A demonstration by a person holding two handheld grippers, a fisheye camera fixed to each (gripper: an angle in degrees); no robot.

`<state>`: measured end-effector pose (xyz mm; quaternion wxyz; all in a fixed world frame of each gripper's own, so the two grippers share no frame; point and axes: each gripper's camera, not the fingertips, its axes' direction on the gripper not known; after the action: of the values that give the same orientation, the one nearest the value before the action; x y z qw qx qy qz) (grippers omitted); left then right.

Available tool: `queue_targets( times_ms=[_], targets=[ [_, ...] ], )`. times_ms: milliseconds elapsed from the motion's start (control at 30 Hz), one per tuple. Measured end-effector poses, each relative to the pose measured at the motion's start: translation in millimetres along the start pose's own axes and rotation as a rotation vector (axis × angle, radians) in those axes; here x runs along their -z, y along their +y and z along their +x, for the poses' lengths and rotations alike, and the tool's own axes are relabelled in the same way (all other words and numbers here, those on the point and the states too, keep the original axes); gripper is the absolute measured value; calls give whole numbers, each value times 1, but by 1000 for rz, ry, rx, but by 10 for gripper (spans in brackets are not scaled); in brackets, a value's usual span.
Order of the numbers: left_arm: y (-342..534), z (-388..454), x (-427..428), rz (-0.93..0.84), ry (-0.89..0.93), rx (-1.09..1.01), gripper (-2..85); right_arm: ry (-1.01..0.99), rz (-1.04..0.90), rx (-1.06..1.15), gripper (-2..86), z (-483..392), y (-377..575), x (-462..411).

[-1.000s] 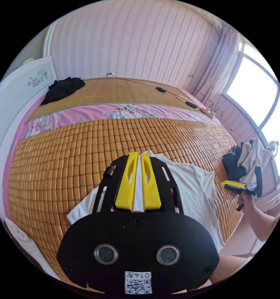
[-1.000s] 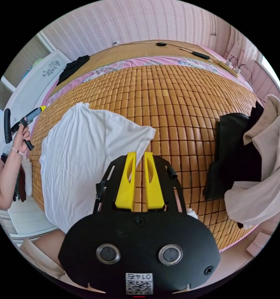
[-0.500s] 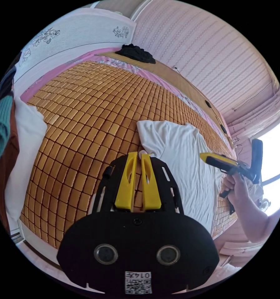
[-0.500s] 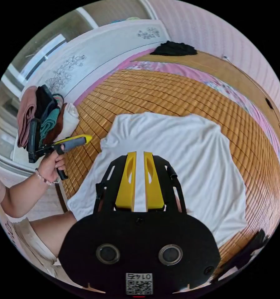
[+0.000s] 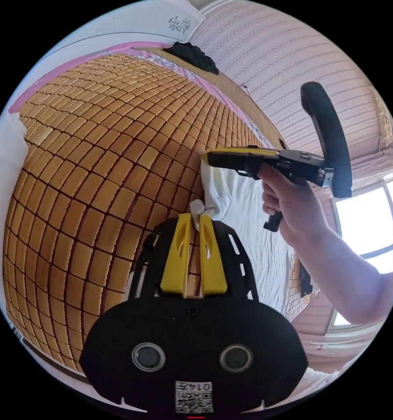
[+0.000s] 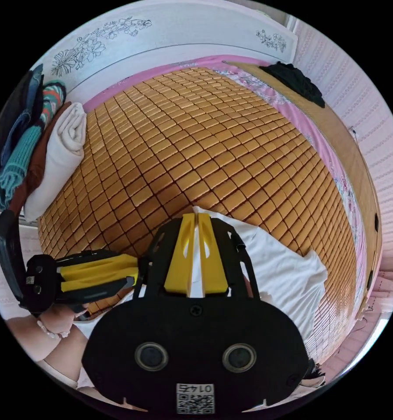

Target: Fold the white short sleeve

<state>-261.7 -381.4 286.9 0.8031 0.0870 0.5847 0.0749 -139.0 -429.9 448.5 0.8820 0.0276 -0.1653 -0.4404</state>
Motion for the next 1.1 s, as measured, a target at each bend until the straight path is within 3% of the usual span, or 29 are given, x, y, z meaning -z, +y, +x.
queue_targets(
  times_ms=[167, 367, 600, 833, 1100],
  targets=[
    [14, 1, 20, 87, 45, -34, 0, -45, 99, -200, 3, 34, 47, 36],
    [26, 9, 18, -12, 77, -104, 72, 16, -34, -262, 28, 59, 93, 33],
    [20, 16, 28, 53, 18, -167, 78, -102, 61, -183, 49, 48, 57, 36],
    [16, 9, -5, -71, -33, -90, 33, -75, -1, -109, 18, 35, 27, 8],
    [30, -7, 31, 132, -10, -38, -8, -265, 196, 1, -6, 22, -5, 48]
  ],
)
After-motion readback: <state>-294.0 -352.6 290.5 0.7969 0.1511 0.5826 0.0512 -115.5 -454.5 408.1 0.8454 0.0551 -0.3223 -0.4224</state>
